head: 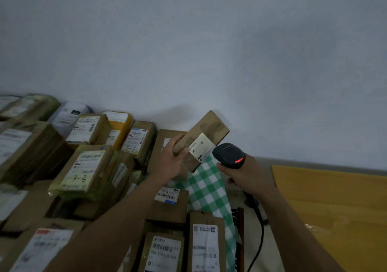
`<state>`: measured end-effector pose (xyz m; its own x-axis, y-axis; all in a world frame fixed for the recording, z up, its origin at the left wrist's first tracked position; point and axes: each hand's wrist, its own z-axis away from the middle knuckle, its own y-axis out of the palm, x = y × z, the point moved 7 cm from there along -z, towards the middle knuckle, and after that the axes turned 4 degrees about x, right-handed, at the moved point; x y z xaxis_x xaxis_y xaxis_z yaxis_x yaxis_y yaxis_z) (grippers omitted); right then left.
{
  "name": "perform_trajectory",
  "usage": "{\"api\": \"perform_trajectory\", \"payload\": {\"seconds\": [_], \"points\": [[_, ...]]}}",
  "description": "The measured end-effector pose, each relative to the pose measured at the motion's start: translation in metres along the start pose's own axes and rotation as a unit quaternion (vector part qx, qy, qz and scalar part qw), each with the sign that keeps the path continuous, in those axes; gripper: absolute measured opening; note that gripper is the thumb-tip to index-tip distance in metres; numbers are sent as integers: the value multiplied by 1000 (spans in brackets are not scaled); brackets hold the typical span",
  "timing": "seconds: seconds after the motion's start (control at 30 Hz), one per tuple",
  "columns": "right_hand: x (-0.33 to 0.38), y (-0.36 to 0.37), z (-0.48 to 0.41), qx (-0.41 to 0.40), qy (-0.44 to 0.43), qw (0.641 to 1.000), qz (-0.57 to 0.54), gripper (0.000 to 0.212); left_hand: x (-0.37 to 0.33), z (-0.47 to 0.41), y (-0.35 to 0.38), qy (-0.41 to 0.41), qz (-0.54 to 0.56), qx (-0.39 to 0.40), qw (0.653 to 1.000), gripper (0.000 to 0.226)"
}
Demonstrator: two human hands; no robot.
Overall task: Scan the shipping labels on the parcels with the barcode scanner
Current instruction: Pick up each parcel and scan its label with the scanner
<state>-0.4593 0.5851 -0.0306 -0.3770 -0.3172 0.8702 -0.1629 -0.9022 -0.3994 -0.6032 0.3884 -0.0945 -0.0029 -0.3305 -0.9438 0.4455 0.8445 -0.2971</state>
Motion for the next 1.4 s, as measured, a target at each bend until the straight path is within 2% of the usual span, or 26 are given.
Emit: {"api": "perform_trajectory", "payload": {"seconds": [0.07, 0.33, 0.93, 1.1, 1.27, 1.4], "points": [[14, 2, 14, 7, -18, 1000, 16, 17, -14, 7, -11, 4, -9, 1, 1000, 35], [46, 21, 49, 46, -41, 995, 74, 13, -52, 32, -39, 30, -36, -31, 998, 39], [72, 44, 65, 69, -77, 986, 132, 28, -55, 46, -67, 31, -70, -55, 996, 38], [94, 62, 57, 66, -92, 982, 148, 31, -53, 52, -105, 23, -64, -123, 990, 38], [116, 99, 40, 93, -109, 980, 139, 43, -45, 59, -192, -5, -111, -211, 971, 41], [132, 124, 36, 117, -126, 977, 128, 33, -24, 74, -247, -54, -132, -254, 956, 45]]}}
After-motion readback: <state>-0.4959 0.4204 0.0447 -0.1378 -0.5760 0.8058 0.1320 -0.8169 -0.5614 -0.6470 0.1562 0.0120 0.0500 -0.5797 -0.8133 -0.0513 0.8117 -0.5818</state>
